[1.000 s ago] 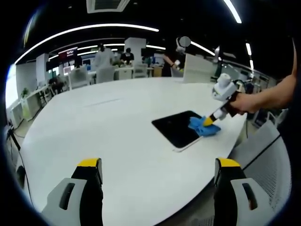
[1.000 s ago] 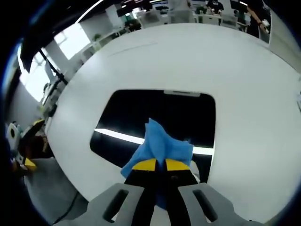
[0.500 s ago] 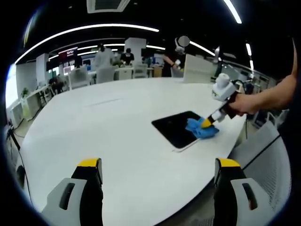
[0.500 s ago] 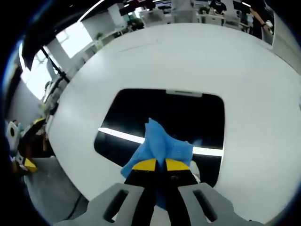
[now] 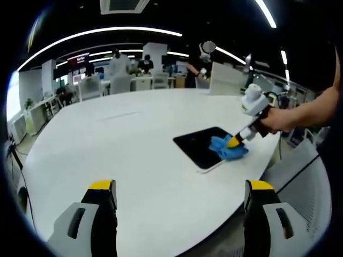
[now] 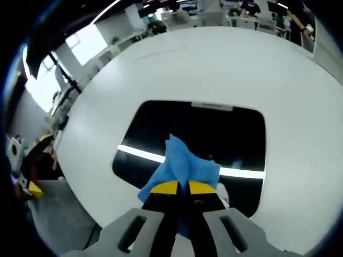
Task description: Wipe the mirror surface with the cleaning cloth until all visible marks leave the cleaned area.
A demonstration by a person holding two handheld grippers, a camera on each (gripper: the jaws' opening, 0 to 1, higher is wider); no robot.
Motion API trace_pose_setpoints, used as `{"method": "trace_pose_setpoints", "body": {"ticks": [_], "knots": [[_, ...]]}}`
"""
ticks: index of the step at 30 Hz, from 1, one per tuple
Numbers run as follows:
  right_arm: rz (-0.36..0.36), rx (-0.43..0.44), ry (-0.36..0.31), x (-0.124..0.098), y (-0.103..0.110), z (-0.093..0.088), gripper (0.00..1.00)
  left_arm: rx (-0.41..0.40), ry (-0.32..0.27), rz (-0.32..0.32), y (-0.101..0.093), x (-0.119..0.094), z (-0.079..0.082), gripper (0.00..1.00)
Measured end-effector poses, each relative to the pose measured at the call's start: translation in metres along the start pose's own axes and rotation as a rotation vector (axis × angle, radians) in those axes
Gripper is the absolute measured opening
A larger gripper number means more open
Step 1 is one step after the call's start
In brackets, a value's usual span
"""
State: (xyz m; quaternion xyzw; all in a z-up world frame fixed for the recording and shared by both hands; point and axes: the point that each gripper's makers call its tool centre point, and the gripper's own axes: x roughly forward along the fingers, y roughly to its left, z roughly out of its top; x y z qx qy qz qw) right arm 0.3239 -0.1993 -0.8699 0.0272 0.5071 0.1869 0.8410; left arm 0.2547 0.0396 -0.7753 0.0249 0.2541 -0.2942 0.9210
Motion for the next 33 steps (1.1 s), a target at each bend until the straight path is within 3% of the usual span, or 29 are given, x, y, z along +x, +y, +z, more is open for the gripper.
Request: {"method": "trace_pose_setpoints", "body": {"ticks": [33], "knots": [[0.015, -0.062, 0.007, 0.014, 0.035, 0.01, 0.0, 0.0, -0.003, 0.003, 0.001, 0.0, 0.001, 0.99]]}}
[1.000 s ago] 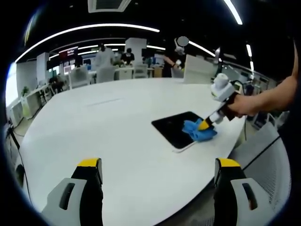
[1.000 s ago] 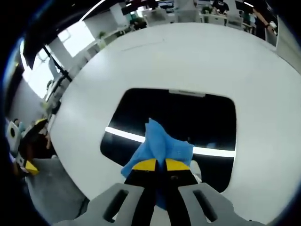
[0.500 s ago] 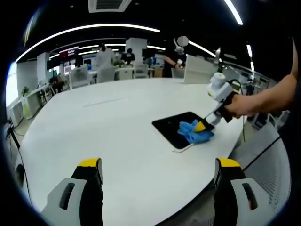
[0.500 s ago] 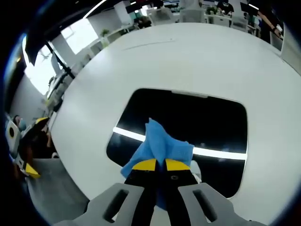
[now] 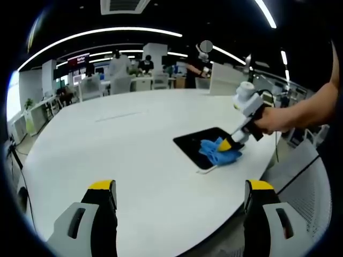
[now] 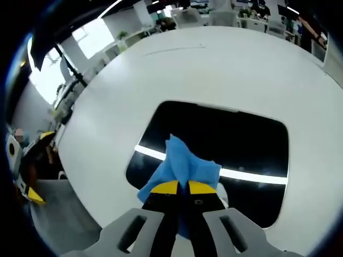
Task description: Wipe the mirror surface with the cleaning cloth until all visible marks leave the cleaned area.
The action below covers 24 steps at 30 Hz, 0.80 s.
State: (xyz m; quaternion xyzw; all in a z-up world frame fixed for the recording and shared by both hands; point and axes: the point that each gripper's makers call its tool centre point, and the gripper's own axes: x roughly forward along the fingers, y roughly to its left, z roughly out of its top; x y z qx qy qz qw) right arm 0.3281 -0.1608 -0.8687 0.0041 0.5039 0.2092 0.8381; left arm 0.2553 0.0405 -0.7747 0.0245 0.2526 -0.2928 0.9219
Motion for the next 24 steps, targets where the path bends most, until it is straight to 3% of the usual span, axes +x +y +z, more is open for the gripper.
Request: {"method": "trace_pose_setpoints", "body": {"ticks": [24], "knots": [[0.022, 0.013, 0.024, 0.005, 0.011, 0.004, 0.0, 0.012, 0.003, 0.013, 0.0, -0.001, 0.0, 1.0]]}}
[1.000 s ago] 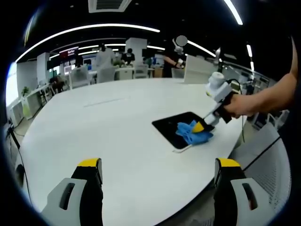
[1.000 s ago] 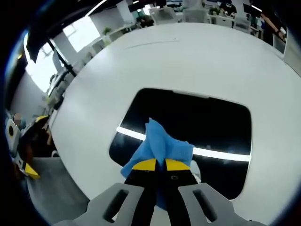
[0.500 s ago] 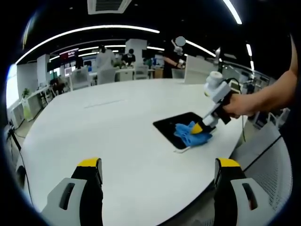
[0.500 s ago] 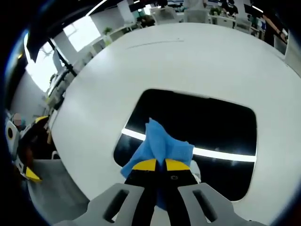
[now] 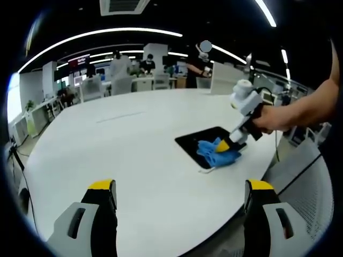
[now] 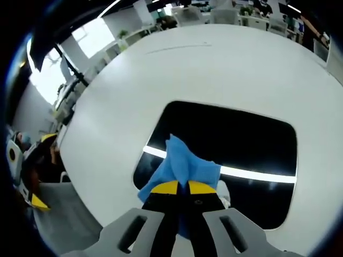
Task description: Wipe the mirror surface with the cleaning cloth until all visible marks leave the cleaned area.
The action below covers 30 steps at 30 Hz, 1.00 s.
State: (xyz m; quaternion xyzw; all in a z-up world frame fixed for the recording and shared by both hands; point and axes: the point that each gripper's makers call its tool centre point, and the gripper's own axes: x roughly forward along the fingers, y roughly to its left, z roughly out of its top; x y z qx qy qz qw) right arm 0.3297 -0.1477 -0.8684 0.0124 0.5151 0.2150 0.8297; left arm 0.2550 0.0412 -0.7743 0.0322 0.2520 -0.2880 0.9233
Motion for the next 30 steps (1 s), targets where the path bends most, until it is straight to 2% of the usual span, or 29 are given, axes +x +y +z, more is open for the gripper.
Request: {"method": "trace_pose_setpoints", "body": {"ticks": [18, 30], "knots": [[0.012, -0.022, -0.017, 0.005, 0.009, 0.003, 0.0, 0.0, 0.003, 0.001, 0.001, 0.001, -0.001, 1.0], [0.034, -0.054, -0.014, 0.012, 0.026, 0.007, 0.0, 0.0, 0.004, 0.001, 0.0, 0.001, 0.0, 1.0]]}}
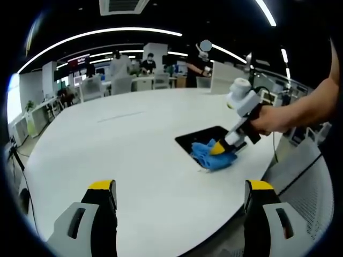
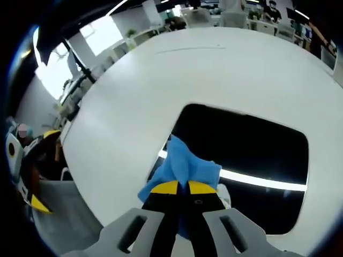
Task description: Wipe the mirror surface with the cleaning cloth until all visible marks leave the cleaned area.
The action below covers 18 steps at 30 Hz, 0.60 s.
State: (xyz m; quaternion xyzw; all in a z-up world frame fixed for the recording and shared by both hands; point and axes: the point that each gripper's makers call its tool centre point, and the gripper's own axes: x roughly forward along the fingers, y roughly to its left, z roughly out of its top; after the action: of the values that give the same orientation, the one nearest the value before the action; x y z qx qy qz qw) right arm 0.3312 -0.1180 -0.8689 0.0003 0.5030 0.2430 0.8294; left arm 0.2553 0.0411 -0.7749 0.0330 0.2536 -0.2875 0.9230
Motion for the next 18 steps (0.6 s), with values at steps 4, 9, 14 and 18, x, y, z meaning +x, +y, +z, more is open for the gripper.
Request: {"method": "trace_pose_setpoints", "body": {"ticks": [4, 9, 14, 18], "knots": [[0.005, -0.006, 0.001, 0.001, 0.005, 0.0, 0.0, 0.003, 0.005, 0.0, 0.0, 0.0, -0.001, 1.0], [0.012, -0.017, -0.003, 0.004, 0.011, 0.002, 0.0, 0.005, 0.004, 0.0, 0.0, 0.0, -0.001, 1.0], [0.015, -0.044, 0.003, 0.006, 0.017, 0.003, 0.0, 0.004, 0.004, -0.001, 0.0, 0.0, -0.002, 1.0], [0.016, -0.047, 0.003, 0.007, 0.019, 0.004, 0.0, 0.005, 0.001, -0.003, 0.0, 0.0, -0.001, 1.0]]}}
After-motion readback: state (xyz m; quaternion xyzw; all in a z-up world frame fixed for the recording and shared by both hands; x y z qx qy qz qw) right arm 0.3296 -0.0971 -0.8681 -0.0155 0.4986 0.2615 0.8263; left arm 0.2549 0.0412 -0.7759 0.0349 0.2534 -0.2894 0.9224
